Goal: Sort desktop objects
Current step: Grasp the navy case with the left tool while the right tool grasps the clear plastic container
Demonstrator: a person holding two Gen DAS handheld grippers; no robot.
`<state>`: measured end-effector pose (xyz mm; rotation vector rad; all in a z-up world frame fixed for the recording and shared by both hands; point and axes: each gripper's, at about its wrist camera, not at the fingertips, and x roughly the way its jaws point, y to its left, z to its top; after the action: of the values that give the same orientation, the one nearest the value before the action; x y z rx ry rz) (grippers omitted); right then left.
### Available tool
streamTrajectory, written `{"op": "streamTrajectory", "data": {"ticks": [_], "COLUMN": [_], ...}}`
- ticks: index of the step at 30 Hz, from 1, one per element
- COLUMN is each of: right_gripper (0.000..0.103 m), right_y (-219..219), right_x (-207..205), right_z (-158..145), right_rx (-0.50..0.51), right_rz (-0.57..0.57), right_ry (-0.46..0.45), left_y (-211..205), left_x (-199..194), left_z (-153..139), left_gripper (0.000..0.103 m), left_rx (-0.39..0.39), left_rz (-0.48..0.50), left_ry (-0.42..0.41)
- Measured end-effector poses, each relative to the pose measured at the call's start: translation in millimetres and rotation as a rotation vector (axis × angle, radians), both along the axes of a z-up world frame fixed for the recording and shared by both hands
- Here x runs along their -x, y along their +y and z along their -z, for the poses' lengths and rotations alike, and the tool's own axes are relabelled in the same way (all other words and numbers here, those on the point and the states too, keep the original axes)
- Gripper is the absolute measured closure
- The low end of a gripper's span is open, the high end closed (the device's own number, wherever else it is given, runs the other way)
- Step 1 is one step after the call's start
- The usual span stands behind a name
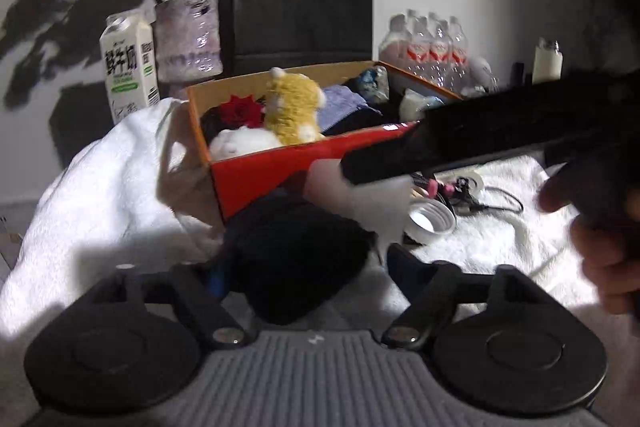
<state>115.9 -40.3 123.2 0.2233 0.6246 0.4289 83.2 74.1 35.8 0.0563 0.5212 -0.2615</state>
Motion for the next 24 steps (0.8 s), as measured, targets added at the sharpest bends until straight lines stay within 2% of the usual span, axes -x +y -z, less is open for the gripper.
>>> {"op": "streamTrajectory", "data": {"ticks": [4, 5, 7, 10, 13, 14, 17, 21, 24], "right_gripper": [0.051, 0.052, 0.058, 0.062, 0.062, 0.062, 0.062, 0.062, 0.062], "right_y": [14.8, 15.1, 16.3, 12.2, 4.4, -2.8, -19.4, -34.9, -40.9], "right_x": [-22.3, -23.6, -23.4, -20.5, -4.8, 15.8, 56.7, 111.3, 154.0], "right_z": [13.7, 15.7, 15.8, 15.2, 5.7, -6.3, -18.8, -17.8, -5.3], "right_rx": [0.013, 0.006, 0.028, 0.006, -0.005, 0.0, 0.017, 0.096, 0.212], "right_rz": [0.004, 0.017, 0.038, 0.039, 0.054, 0.066, 0.074, 0.081, 0.115], "right_ry": [0.062, 0.062, 0.056, 0.067, 0.034, -0.026, -0.102, -0.152, -0.179], "left_y": [15.7, 17.8, 18.1, 11.6, 10.5, 12.2, 18.6, 17.2, 5.7], "left_x": [-1.5, -0.7, 3.6, 14.0, 27.2, 33.1, 51.6, 90.9, 126.4], "left_z": [-1.9, -1.2, -3.6, -10.6, -19.6, -23.3, -33.4, -43.9, -39.4], "left_gripper": [0.037, 0.038, 0.054, 0.071, 0.077, 0.077, 0.078, 0.079, 0.079], "left_rx": [0.06, 0.068, 0.076, 0.042, 0.059, 0.085, 0.169, 0.293, 0.368], "left_rz": [0.012, 0.012, 0.023, 0.0, -0.049, -0.07, -0.129, -0.177, -0.208], "left_ry": [0.011, 0.008, -0.012, -0.052, -0.07, -0.078, -0.082, -0.081, -0.081]}}
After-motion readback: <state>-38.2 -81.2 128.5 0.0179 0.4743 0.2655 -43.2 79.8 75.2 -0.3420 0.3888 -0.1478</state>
